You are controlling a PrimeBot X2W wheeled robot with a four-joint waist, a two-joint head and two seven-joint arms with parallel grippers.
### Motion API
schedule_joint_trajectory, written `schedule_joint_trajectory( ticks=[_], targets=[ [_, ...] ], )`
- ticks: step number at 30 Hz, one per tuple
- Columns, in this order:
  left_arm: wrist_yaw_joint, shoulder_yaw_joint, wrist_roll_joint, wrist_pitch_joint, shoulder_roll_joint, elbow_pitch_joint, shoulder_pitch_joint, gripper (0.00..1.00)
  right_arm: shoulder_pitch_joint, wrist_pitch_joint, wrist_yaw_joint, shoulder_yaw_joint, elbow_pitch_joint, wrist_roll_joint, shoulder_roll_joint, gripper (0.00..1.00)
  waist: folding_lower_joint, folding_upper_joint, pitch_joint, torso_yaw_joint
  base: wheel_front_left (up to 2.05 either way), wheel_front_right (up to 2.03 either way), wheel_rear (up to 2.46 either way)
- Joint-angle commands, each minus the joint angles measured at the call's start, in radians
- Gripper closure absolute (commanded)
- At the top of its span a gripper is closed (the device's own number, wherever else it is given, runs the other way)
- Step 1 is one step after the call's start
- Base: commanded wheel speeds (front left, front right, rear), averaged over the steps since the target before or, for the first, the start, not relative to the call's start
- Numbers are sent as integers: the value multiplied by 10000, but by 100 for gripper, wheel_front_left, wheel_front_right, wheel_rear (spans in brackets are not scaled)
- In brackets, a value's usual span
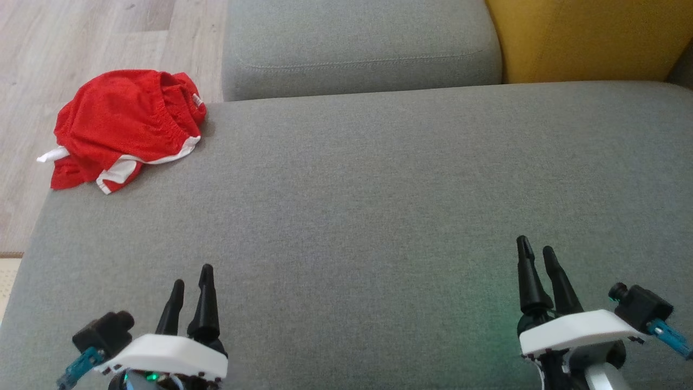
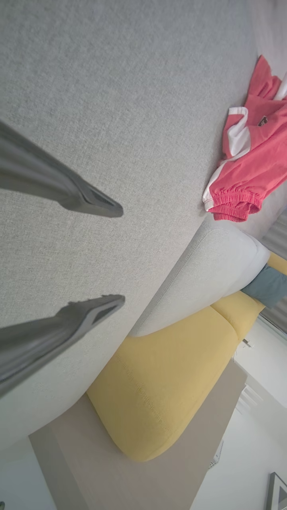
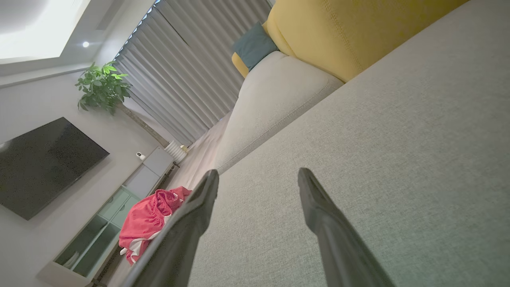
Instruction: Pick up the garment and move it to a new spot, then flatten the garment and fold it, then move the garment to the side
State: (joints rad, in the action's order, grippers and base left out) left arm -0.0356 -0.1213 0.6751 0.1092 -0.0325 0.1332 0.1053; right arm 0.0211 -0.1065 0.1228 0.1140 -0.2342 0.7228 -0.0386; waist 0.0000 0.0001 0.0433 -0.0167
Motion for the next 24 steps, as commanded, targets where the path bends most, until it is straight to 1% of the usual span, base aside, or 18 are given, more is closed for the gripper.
schedule_joint_trajectory(
  ticks=[1,24],
  targets=[
    [-41,99,-301,117,-132,-407,-250,0,-455,-130,48,202,404,-280,-75,0,0,-1,1,-8,0,0,0],
    [-463,-409,-3224,789,-262,-711,125,0,-492,-808,63,768,299,-3125,-94,0,0,-1,67,-47,0,0,0]
  ],
)
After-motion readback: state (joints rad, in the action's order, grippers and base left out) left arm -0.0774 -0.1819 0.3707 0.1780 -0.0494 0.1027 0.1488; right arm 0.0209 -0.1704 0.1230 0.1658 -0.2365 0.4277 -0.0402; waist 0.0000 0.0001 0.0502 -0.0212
